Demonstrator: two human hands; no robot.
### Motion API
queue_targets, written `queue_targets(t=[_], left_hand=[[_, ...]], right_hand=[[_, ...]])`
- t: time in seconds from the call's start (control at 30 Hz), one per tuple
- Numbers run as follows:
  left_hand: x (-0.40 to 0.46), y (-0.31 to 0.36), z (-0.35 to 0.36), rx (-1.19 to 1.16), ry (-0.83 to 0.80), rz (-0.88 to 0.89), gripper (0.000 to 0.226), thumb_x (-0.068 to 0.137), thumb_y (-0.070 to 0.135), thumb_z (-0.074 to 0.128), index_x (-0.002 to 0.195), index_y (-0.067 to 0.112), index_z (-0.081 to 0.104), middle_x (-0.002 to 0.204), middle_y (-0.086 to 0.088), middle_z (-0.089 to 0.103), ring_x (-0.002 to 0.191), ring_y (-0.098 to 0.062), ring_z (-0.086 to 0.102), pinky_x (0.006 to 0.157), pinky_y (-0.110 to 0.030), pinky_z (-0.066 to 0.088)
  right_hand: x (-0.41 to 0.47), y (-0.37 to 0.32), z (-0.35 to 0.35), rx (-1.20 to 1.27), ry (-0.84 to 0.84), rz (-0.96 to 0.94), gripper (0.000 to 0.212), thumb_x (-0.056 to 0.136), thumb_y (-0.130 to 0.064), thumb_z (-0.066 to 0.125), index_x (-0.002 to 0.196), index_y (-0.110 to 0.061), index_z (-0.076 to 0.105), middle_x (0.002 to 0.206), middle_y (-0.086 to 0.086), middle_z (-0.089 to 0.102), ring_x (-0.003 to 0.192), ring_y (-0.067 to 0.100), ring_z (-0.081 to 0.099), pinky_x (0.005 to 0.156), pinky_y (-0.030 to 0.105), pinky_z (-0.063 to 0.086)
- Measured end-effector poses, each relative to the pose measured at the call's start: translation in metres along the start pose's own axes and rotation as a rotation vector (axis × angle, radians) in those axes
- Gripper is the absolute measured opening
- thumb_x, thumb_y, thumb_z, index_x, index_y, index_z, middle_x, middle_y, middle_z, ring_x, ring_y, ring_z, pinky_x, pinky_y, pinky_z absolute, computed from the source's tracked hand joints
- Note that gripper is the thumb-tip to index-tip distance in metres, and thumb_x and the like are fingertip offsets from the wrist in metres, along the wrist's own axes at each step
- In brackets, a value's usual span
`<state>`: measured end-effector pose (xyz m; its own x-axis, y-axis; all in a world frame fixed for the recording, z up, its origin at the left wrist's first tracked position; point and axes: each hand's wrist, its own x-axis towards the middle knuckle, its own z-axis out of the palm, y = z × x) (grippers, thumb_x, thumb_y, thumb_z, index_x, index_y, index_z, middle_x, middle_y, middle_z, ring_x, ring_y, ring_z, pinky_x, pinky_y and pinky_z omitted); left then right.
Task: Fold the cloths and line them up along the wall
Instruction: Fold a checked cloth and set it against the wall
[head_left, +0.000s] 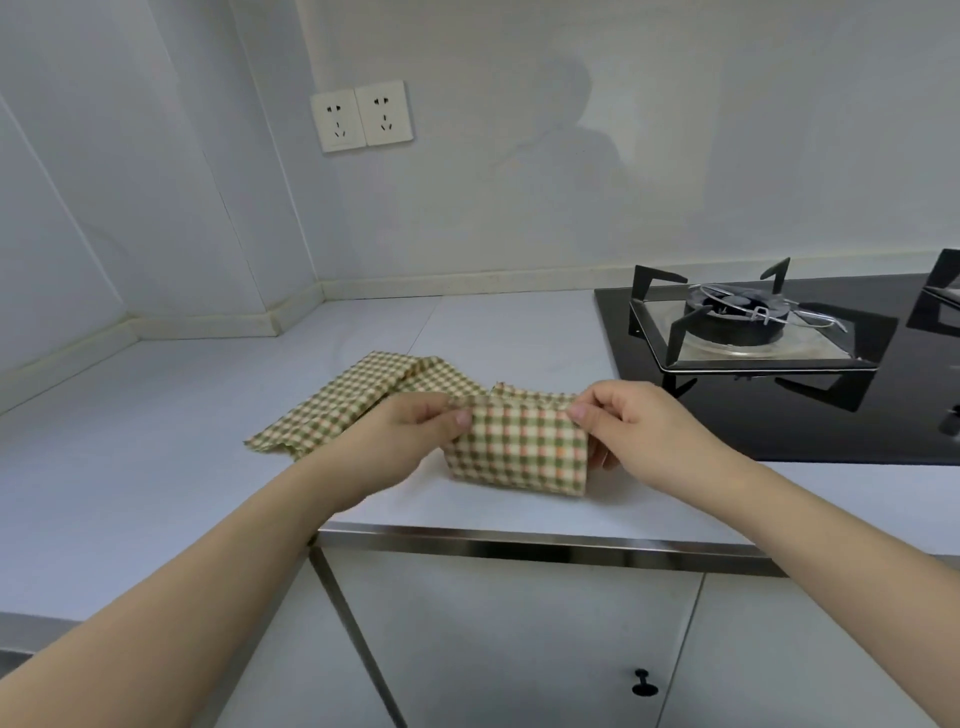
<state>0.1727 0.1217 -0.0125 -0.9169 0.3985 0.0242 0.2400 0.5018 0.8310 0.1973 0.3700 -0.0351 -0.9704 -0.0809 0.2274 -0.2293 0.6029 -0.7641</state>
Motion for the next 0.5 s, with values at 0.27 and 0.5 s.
queue_targets(t=[0.27, 0.5], left_hand=[[0.099, -0.005, 0.037, 0.309, 0.213, -0.111, 0.032, 0.098, 0.035, 0.046, 0.078, 0.011, 0.05, 0.076, -0.007, 0.052, 0.068, -0.019, 0.048, 0.061, -0.031, 0.037], [0.119, -0.016, 0.05, 0.635, 0.228, -0.092, 0.034, 0.099, 0.038, 0.041, 0.077, 0.014, 0.048, 0.075, 0.0, 0.053, 0.076, -0.021, 0.052, 0.063, -0.032, 0.035]], right_hand=[[0.066, 0.031, -0.004, -0.577, 0.048, 0.051, 0.028, 0.1, -0.03, 0.038, 0.095, -0.013, 0.06, 0.099, 0.007, 0.067, 0.092, 0.03, 0.059, 0.081, 0.041, 0.046], [0.081, 0.059, 0.005, -0.761, 0.067, -0.015, 0.031, 0.1, -0.032, 0.036, 0.099, -0.015, 0.062, 0.101, 0.002, 0.06, 0.096, 0.026, 0.054, 0.086, 0.04, 0.038]])
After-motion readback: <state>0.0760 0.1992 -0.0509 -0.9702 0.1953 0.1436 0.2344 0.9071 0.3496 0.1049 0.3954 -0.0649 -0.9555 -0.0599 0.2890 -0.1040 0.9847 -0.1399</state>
